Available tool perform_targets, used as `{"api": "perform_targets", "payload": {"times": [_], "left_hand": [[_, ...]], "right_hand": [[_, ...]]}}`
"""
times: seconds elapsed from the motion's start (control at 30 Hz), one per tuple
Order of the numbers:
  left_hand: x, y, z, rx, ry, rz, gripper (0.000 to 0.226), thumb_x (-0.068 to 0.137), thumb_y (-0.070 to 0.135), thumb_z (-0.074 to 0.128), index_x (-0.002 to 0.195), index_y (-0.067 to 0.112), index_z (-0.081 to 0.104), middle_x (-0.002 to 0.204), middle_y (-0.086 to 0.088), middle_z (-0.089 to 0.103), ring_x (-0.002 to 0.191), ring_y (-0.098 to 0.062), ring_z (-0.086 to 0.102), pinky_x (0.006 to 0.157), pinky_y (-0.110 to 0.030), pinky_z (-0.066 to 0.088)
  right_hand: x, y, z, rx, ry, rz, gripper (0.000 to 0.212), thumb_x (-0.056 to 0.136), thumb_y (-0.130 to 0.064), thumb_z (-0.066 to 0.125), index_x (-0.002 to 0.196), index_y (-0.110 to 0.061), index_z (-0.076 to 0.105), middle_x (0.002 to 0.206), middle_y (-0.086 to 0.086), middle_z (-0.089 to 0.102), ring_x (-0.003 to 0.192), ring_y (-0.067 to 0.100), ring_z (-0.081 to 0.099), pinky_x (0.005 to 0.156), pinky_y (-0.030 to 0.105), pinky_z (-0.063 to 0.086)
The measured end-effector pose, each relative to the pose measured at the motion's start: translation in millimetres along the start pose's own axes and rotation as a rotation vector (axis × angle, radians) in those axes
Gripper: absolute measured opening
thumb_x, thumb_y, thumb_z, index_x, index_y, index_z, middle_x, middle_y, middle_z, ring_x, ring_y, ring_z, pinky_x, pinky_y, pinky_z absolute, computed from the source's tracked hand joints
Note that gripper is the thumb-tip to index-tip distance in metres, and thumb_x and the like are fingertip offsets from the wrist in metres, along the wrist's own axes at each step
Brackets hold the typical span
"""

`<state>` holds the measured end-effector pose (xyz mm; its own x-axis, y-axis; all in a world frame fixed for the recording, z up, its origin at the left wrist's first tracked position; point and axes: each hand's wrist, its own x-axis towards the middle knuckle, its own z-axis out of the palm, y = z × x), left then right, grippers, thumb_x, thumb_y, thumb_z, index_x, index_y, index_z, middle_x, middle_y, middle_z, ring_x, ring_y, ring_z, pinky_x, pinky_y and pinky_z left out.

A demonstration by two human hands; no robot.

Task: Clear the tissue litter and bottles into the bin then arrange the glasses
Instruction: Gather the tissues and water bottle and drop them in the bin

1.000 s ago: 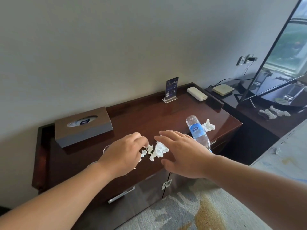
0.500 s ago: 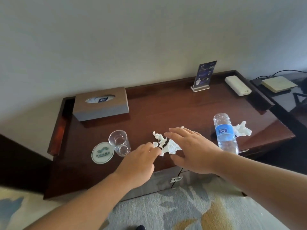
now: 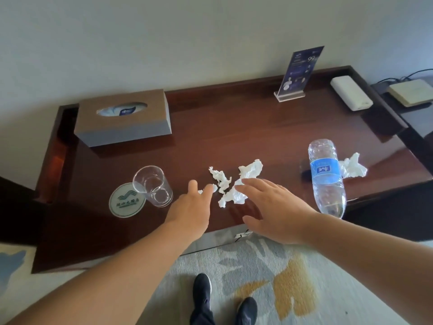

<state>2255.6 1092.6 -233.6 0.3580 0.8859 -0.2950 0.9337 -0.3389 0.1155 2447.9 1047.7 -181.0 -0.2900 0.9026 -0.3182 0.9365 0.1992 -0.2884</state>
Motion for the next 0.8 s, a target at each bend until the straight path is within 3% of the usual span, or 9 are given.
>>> {"api": "perform_targets", "payload": {"times": [0.13, 0.2, 0.27, 0.37, 0.5, 0.6, 0.67, 0.8], "left_hand": [[12, -7, 11, -0.008, -0.021, 0.022, 0.042, 0.086, -0.001, 0.045, 0.121, 0.020, 0.036, 0.099, -0.005, 0.031, 0.064, -0.026, 0.045, 0.057, -0.037, 0.036], [19, -9, 11, 0.009, -0.017, 0.048, 0.022, 0.088, 0.002, 0.044, 0.104, 0.015, 0.038, 0.099, -0.006, 0.042, 0.063, -0.026, 0.045, 0.055, -0.037, 0.036], [28, -8, 7, -0.026, 0.038, 0.052, 0.018, 0.086, 0.002, 0.041, 0.095, 0.016, 0.034, 0.098, -0.009, 0.050, 0.063, -0.028, 0.046, 0.055, -0.037, 0.034], [44, -4, 0, -0.153, 0.163, 0.065, 0.033, 0.081, 0.002, 0.038, 0.110, 0.017, 0.039, 0.094, -0.007, 0.052, 0.077, -0.035, 0.055, 0.061, -0.039, 0.041], [63, 3, -2, -0.145, 0.041, 0.158, 0.062, 0.082, 0.000, 0.036, 0.133, 0.035, 0.030, 0.108, -0.006, 0.042, 0.081, -0.031, 0.051, 0.069, -0.040, 0.045], [73, 6, 3, -0.104, -0.012, 0.145, 0.035, 0.082, 0.001, 0.039, 0.110, 0.022, 0.043, 0.105, -0.008, 0.038, 0.067, -0.027, 0.044, 0.061, -0.037, 0.039], [75, 7, 3, -0.099, -0.008, 0.120, 0.012, 0.084, 0.003, 0.042, 0.088, 0.014, 0.039, 0.099, -0.008, 0.037, 0.056, -0.023, 0.037, 0.056, -0.036, 0.034], [77, 7, -5, -0.160, 0.073, 0.195, 0.014, 0.085, 0.005, 0.043, 0.081, 0.015, 0.033, 0.093, 0.000, 0.037, 0.059, -0.028, 0.044, 0.054, -0.035, 0.033]], "right_hand": [[3, 2, 2, 0.010, -0.003, 0.027, 0.066, 0.090, -0.047, 0.046, 0.148, -0.032, 0.019, 0.157, -0.010, 0.016, 0.143, 0.011, 0.015, 0.114, 0.032, 0.017], [5, 3, 2, 0.016, 0.008, 0.038, 0.066, 0.090, -0.047, 0.045, 0.148, -0.032, 0.019, 0.156, -0.010, 0.016, 0.143, 0.011, 0.015, 0.114, 0.032, 0.017], [5, 5, 2, 0.019, 0.016, 0.050, 0.066, 0.090, -0.048, 0.045, 0.148, -0.032, 0.019, 0.156, -0.010, 0.017, 0.143, 0.011, 0.016, 0.114, 0.032, 0.018], [4, 10, 2, 0.031, 0.031, 0.081, 0.067, 0.089, -0.049, 0.045, 0.148, -0.033, 0.019, 0.155, -0.011, 0.019, 0.143, 0.011, 0.017, 0.114, 0.033, 0.020], [1, 16, 1, 0.044, 0.049, 0.121, 0.067, 0.088, -0.050, 0.046, 0.147, -0.033, 0.020, 0.155, -0.011, 0.019, 0.143, 0.010, 0.017, 0.113, 0.033, 0.020], [0, 21, 0, 0.048, 0.063, 0.137, 0.066, 0.089, -0.049, 0.046, 0.147, -0.033, 0.020, 0.156, -0.012, 0.019, 0.143, 0.010, 0.017, 0.113, 0.034, 0.021], [0, 24, -1, 0.055, 0.076, 0.143, 0.066, 0.089, -0.049, 0.046, 0.147, -0.034, 0.019, 0.156, -0.012, 0.019, 0.142, 0.010, 0.017, 0.114, 0.034, 0.021], [1, 26, -5, 0.119, 0.135, 0.181, 0.064, 0.089, -0.048, 0.047, 0.146, -0.032, 0.025, 0.151, -0.013, 0.027, 0.137, 0.011, 0.028, 0.110, 0.032, 0.029]]}}
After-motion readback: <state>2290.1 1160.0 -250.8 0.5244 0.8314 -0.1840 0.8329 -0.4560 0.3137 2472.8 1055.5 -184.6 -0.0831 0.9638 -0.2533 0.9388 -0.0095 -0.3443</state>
